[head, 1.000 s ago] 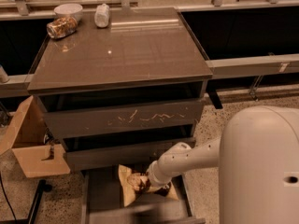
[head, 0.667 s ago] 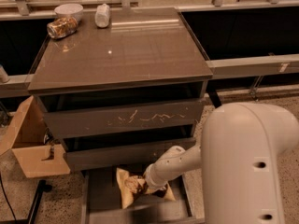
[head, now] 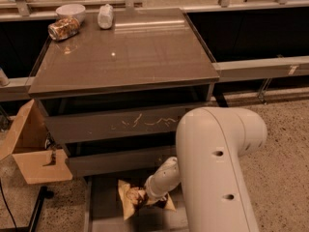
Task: Place brown chip bag into bottom drawer
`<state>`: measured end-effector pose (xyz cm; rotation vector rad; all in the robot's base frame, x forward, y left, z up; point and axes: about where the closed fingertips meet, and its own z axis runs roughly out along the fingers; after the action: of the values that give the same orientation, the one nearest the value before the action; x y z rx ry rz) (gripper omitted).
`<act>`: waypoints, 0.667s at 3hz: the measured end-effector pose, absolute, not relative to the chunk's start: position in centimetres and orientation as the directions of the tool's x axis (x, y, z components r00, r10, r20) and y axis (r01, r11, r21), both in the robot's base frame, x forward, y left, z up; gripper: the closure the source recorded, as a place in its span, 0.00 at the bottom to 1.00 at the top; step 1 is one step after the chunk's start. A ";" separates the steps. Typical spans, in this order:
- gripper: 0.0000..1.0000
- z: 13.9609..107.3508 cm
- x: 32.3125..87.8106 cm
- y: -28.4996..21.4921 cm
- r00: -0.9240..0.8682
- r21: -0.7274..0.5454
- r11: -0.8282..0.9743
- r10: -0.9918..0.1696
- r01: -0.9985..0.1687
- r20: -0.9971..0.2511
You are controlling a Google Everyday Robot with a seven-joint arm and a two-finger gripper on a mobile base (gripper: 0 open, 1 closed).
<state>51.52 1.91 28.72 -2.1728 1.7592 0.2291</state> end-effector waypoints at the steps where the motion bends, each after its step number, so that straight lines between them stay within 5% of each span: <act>1: 1.00 25.6 50.8 2.5 0.215 -0.117 -0.186 -0.922 -0.976 -0.323; 2: 1.00 24.8 50.7 2.0 0.211 -0.117 -0.183 -0.925 -0.976 -0.314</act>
Offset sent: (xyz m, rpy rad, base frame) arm -0.0056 0.0061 -0.0230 -0.0124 0.0307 0.0052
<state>50.72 1.97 24.81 -2.1994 1.7904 0.2481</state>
